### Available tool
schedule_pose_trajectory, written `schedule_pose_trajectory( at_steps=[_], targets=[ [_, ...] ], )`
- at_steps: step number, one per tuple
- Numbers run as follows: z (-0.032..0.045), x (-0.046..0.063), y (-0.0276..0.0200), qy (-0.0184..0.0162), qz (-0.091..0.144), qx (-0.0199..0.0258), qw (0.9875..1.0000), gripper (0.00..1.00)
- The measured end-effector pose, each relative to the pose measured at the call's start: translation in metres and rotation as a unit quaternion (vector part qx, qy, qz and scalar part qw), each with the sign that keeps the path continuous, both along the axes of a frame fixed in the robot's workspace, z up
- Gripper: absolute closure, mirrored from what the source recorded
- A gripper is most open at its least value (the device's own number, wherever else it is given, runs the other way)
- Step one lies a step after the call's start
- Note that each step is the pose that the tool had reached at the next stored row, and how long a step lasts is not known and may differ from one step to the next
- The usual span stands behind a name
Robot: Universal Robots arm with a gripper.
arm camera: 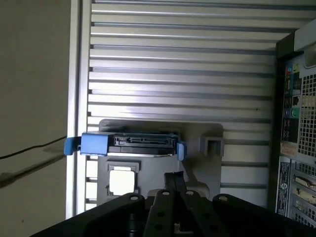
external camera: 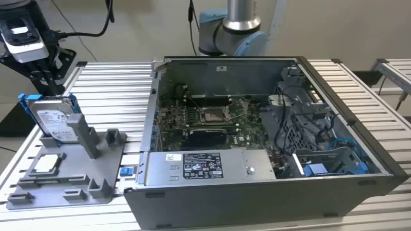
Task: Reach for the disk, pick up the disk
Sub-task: 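Reach for the disk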
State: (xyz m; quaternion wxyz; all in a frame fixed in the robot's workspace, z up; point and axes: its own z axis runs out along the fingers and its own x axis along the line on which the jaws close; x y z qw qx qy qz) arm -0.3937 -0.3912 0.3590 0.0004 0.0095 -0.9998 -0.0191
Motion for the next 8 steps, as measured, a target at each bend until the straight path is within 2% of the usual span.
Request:
schedule_pose_trajectory(
  at_steps=[2, 8],
  targets=[
    [-0.0002, -0.002, 0.0063, 0.0000, 0.000, 0.0000, 1.0000, 1.00],
    [-0.0018, -0.023, 0.0162, -0.0002, 0.000, 0.0000, 1.0000, 1.00]
  ],
)
